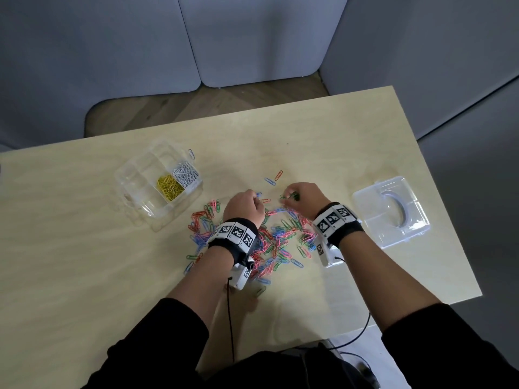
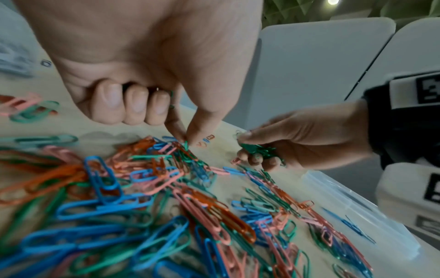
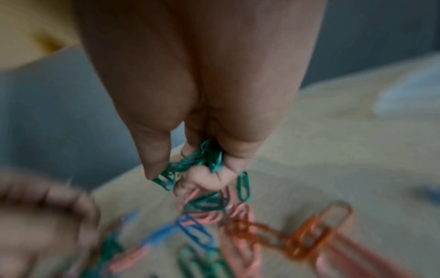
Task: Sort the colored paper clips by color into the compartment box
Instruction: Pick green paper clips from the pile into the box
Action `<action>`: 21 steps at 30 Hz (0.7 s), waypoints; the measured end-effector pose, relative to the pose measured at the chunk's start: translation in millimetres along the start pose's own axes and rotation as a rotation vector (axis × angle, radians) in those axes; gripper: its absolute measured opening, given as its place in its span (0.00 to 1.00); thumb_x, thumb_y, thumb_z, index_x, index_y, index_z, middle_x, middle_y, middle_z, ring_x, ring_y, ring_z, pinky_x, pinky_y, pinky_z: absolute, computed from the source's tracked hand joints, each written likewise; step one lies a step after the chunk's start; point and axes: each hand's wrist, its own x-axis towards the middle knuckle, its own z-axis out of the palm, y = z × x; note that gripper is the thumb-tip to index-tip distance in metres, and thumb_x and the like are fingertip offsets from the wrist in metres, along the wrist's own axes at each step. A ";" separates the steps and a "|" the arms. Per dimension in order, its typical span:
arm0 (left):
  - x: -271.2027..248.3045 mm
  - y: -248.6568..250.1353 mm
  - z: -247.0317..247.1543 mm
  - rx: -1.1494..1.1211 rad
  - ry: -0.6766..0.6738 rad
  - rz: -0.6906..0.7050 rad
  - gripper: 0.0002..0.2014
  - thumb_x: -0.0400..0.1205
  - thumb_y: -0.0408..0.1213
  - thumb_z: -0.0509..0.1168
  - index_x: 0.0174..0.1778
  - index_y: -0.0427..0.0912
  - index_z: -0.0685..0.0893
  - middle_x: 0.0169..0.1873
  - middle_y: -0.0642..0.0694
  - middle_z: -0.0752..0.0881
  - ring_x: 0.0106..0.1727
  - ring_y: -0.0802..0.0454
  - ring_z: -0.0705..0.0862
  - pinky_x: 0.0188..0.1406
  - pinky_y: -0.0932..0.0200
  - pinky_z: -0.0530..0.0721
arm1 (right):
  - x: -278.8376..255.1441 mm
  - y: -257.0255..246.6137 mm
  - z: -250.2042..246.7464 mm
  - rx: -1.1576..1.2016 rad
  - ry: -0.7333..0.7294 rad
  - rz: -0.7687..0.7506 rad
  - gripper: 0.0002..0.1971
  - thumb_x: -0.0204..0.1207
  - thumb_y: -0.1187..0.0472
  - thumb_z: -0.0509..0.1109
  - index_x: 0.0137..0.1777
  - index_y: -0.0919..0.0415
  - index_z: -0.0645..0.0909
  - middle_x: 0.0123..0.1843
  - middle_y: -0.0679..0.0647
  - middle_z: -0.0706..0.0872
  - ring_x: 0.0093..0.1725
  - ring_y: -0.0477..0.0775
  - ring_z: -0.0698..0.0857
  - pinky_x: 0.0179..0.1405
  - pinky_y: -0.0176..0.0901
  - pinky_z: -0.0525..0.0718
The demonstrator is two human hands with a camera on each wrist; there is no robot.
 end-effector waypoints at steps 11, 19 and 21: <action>-13.7 23.4 0.9 0.035 -0.303 0.354 0.12 0.78 0.37 0.71 0.53 0.59 0.87 0.61 0.52 0.85 0.60 0.51 0.84 0.60 0.56 0.82 | -59.8 15.4 -14.5 1.458 -0.094 0.259 0.07 0.85 0.70 0.60 0.53 0.68 0.80 0.39 0.56 0.83 0.36 0.49 0.79 0.32 0.34 0.80; -9.6 31.4 14.1 0.079 -0.299 0.471 0.09 0.80 0.40 0.72 0.55 0.49 0.92 0.54 0.50 0.90 0.54 0.52 0.87 0.59 0.57 0.83 | -84.9 15.0 -15.7 1.719 -0.056 0.412 0.05 0.74 0.62 0.67 0.42 0.65 0.82 0.37 0.59 0.82 0.33 0.51 0.79 0.28 0.34 0.79; -7.8 30.3 14.5 0.062 -0.276 0.433 0.07 0.77 0.43 0.74 0.50 0.51 0.93 0.49 0.53 0.91 0.47 0.55 0.87 0.54 0.56 0.86 | -86.8 19.3 -10.6 1.592 -0.046 0.431 0.10 0.80 0.57 0.67 0.39 0.61 0.78 0.33 0.55 0.79 0.30 0.48 0.75 0.24 0.32 0.74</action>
